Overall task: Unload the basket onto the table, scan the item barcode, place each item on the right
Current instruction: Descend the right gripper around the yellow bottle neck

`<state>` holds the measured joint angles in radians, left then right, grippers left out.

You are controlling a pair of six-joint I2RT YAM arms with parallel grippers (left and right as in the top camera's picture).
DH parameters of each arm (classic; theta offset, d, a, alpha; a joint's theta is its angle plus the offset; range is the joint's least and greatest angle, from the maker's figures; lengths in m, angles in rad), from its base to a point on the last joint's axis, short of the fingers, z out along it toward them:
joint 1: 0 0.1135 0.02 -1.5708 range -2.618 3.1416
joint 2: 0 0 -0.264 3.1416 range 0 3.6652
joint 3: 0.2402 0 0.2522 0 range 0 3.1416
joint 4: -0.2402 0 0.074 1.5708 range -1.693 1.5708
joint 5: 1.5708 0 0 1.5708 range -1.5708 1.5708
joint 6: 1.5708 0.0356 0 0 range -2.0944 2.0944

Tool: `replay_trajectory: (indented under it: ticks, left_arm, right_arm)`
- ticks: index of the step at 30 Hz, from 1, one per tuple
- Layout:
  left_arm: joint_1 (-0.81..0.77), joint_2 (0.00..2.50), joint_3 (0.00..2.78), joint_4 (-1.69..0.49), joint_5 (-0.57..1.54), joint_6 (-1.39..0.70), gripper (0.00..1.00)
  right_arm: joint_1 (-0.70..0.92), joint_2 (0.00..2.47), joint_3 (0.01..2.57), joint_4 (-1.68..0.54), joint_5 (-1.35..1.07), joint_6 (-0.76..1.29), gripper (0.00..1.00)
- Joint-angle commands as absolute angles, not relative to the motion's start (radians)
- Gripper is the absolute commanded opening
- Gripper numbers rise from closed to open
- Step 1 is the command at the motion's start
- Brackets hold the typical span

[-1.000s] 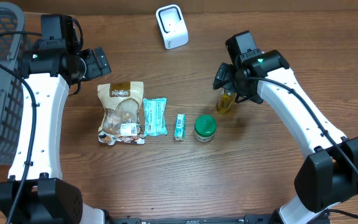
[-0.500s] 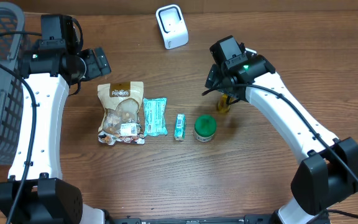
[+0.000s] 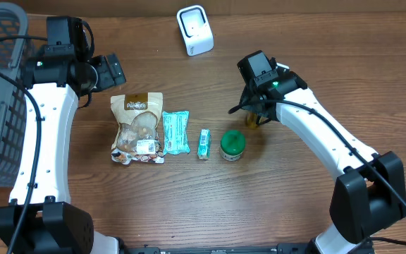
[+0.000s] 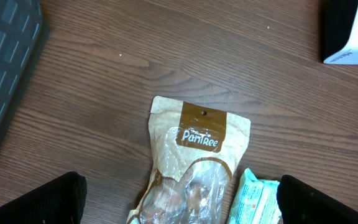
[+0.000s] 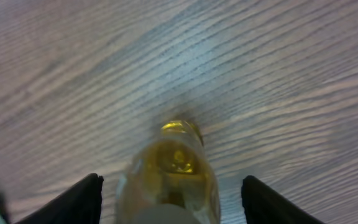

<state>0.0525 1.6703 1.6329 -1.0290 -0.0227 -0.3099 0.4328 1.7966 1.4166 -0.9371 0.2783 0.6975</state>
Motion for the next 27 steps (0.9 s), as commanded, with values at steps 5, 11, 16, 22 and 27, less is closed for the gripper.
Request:
replay_trajectory:
  ticks: [5,11,16,22,27]
  left_arm:
    - [0.046,1.668,1.64,-1.029,-0.03,-0.302,1.0]
    - [0.046,1.668,1.64,-1.029,-0.029,-0.302,0.99]
    - [0.046,1.668,1.64,-1.029,-0.03,-0.302,1.0]
    - [0.046,1.668,1.64,-1.029,-0.029,-0.302,1.0]
    - [0.046,1.668,1.64,-1.029,-0.03,-0.302,1.0]
  right_arm:
    - [0.431,1.798,1.414,-0.925,0.299,0.612,0.38]
    - [0.43,1.797,1.415,-0.931,0.298,0.527,0.31]
    - [0.429,1.795,1.456,-0.988,0.299,0.491,0.31]
    - [0.425,1.795,1.481,-1.039,0.298,0.454,0.31]
    - [0.424,1.795,1.481,-1.05,0.29,0.455,0.4]
